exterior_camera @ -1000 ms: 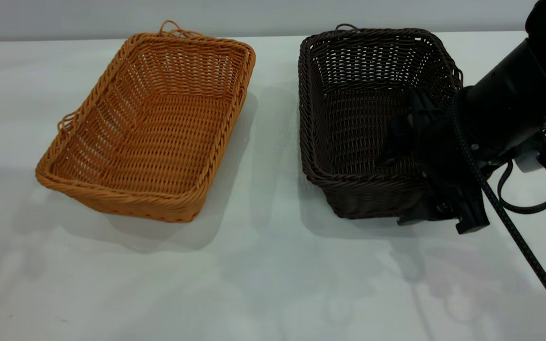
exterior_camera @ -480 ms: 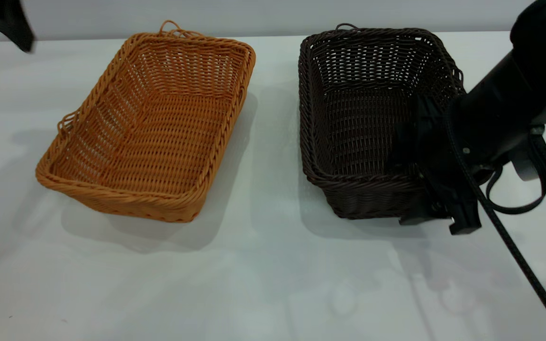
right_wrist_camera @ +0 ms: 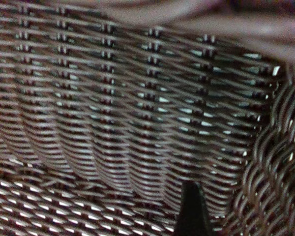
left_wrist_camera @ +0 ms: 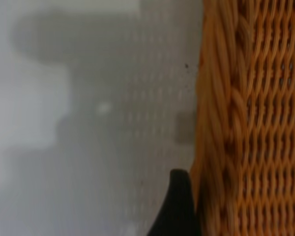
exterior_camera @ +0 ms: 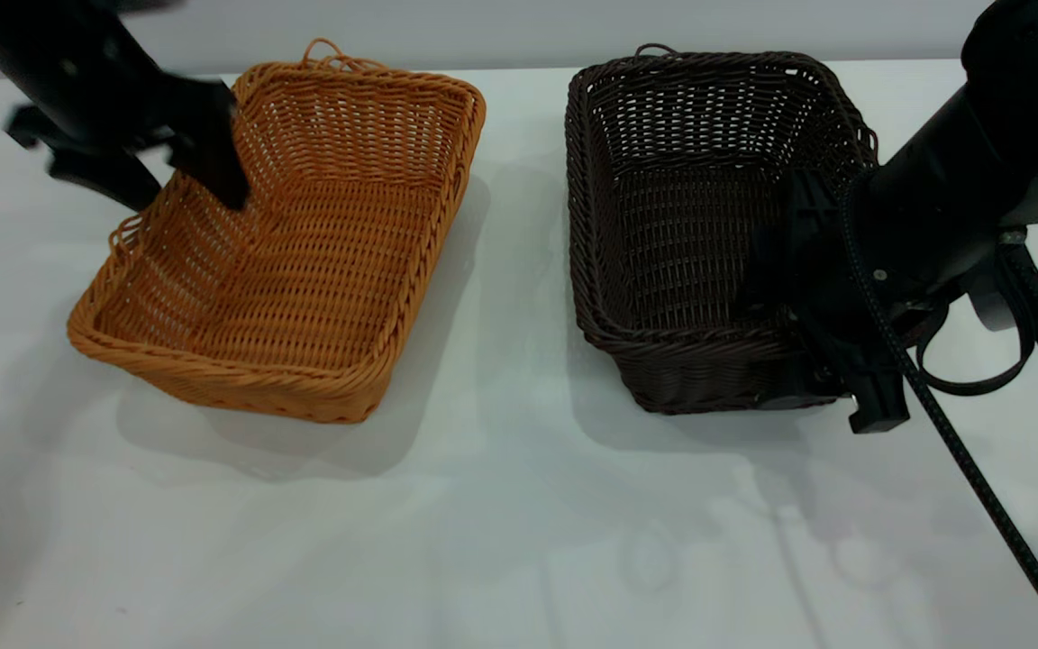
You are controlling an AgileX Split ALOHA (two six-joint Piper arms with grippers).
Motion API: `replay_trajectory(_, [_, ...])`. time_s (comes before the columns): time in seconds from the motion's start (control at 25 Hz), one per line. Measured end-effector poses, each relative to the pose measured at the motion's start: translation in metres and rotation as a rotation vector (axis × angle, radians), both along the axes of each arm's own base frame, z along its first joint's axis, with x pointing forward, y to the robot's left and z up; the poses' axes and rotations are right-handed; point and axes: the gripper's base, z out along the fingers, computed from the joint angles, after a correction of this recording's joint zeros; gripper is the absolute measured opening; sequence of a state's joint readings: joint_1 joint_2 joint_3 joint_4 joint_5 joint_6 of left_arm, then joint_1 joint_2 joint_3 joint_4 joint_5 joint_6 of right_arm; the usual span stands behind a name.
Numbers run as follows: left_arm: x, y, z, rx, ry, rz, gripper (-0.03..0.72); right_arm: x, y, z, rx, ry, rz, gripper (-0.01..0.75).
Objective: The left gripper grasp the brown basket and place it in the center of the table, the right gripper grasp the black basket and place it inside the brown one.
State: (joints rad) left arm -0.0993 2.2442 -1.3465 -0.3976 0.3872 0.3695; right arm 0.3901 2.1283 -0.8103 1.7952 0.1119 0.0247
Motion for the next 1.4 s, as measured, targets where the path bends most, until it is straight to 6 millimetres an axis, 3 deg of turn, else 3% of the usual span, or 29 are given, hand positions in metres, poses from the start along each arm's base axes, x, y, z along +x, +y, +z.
replay_trajectory(0.2, [0.001,-0.001,-0.029,0.014,0.027,0.001,0.578,0.0,-0.002,0.0,-0.02,-0.003,-0.007,0.47])
replay_trajectory(0.4, [0.002,0.0,-0.036,0.022,0.015,0.009,0.511,0.001,-0.003,0.0,-0.027,-0.004,-0.008,0.401])
replay_trajectory(0.68, [0.002,0.0,-0.037,0.023,0.011,0.01,0.195,0.0,-0.002,-0.001,-0.026,-0.003,-0.012,0.106])
replay_trajectory(0.8, [0.001,0.0,-0.037,0.021,0.02,0.007,0.081,0.001,-0.003,0.0,-0.02,-0.003,-0.017,0.082])
replay_trajectory(1.0, [0.002,0.0,-0.037,0.026,0.013,-0.013,0.078,0.008,-0.016,0.002,0.055,-0.004,-0.014,0.082])
replay_trajectory(1.12, [0.002,-0.001,-0.037,0.04,-0.011,-0.08,0.078,0.026,-0.032,0.007,0.094,-0.073,0.083,0.082])
replay_trajectory(1.4, [-0.001,-0.027,-0.035,0.141,-0.126,-0.578,0.078,0.079,-0.072,0.044,0.234,-0.304,0.301,0.082])
